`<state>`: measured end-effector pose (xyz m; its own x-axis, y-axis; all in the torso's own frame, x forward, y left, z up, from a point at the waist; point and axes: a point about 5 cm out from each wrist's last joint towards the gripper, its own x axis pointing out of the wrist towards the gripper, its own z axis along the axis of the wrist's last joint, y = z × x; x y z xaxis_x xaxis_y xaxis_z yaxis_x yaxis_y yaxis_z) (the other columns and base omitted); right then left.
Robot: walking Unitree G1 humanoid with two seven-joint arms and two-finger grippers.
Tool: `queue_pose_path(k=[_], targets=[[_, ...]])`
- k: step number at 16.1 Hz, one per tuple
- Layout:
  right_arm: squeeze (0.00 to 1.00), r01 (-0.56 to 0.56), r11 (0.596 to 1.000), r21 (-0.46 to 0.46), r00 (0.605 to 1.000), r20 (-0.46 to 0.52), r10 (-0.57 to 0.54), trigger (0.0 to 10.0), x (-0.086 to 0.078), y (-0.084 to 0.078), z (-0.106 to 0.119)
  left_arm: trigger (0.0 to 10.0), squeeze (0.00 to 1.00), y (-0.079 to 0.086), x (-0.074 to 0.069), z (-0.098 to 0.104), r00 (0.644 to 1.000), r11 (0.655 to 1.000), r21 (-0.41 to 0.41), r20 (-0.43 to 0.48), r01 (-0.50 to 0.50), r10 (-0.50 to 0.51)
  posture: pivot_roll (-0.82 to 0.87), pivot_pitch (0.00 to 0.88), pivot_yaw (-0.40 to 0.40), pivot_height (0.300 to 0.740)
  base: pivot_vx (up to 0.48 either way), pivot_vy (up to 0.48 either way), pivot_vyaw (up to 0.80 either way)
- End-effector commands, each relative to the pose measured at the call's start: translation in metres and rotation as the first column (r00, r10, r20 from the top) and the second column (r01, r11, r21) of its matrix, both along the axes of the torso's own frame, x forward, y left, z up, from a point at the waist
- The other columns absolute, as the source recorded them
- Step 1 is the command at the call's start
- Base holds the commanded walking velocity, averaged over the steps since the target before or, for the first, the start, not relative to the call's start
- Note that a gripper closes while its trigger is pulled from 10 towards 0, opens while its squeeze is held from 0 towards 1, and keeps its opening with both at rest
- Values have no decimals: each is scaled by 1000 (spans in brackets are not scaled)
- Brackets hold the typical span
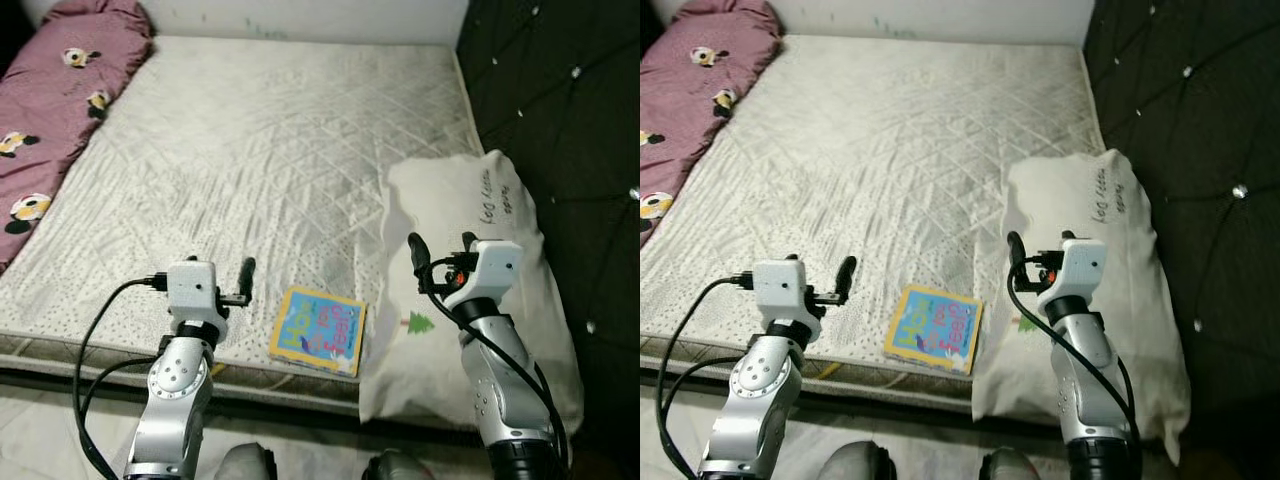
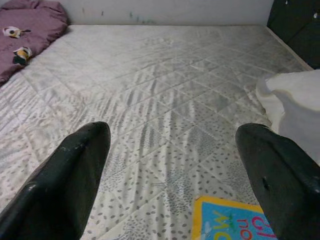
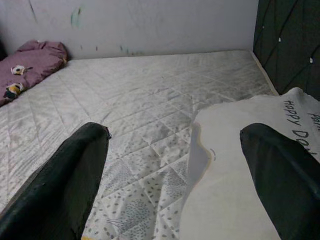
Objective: Clean up the room
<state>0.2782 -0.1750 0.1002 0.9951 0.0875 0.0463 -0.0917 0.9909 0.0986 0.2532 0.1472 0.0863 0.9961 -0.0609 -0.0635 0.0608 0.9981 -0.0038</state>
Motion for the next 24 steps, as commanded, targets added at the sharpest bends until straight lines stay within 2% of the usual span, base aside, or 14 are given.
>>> queue_pose_path(k=[1, 5, 8, 13, 17, 22, 24], targets=[[0, 9, 1000, -8, 1000, -13, -9, 10000, -3, -2, -4, 10000, 0, 1, 0, -4, 1000, 1000, -7, -21, 5, -5, -18, 32, 19, 740, 0, 0, 0], [0, 27, 1000, 1, 1000, -8, -27, 10000, -5, -6, -4, 10000, 0, -2, 0, -3, 999, 999, -20, -17, 30, -30, -22, 31, 18, 740, 0, 0, 0], [0, 46, 999, 2, 998, -46, -46, 10000, -9, -7, -11, 10000, 0, -3, 2, -2, 999, 999, -22, -10, 37, -37, -27, 30, 17, 740, 0, -286, 0], [0, 49, 999, 3, 998, -45, -49, 10000, -10, -9, -11, 10000, 0, -4, 2, -2, 999, 999, -27, -9, 47, -47, -31, 31, 17, 740, 0, -293, -560], [0, 44, 999, -4, 998, -47, -45, 10000, -10, -8, -12, 10000, 0, -4, 3, -2, 999, 998, -30, -6, 47, -47, -29, 31, 17, 740, 0, -292, 0], [0, 39, 999, -14, 998, -49, -39, 10000, -9, -7, -13, 10000, 0, -4, 4, -2, 999, 997, -71, -14, 39, -40, -25, 34, 18, 740, 0, 0, 0], [0, 37, 999, -15, 998, -51, -38, 10000, -9, -6, -14, 10000, 0, -4, 4, -2, 999, 996, -85, -13, 42, -43, -23, 33, 18, 740, 0, 369, 0]])
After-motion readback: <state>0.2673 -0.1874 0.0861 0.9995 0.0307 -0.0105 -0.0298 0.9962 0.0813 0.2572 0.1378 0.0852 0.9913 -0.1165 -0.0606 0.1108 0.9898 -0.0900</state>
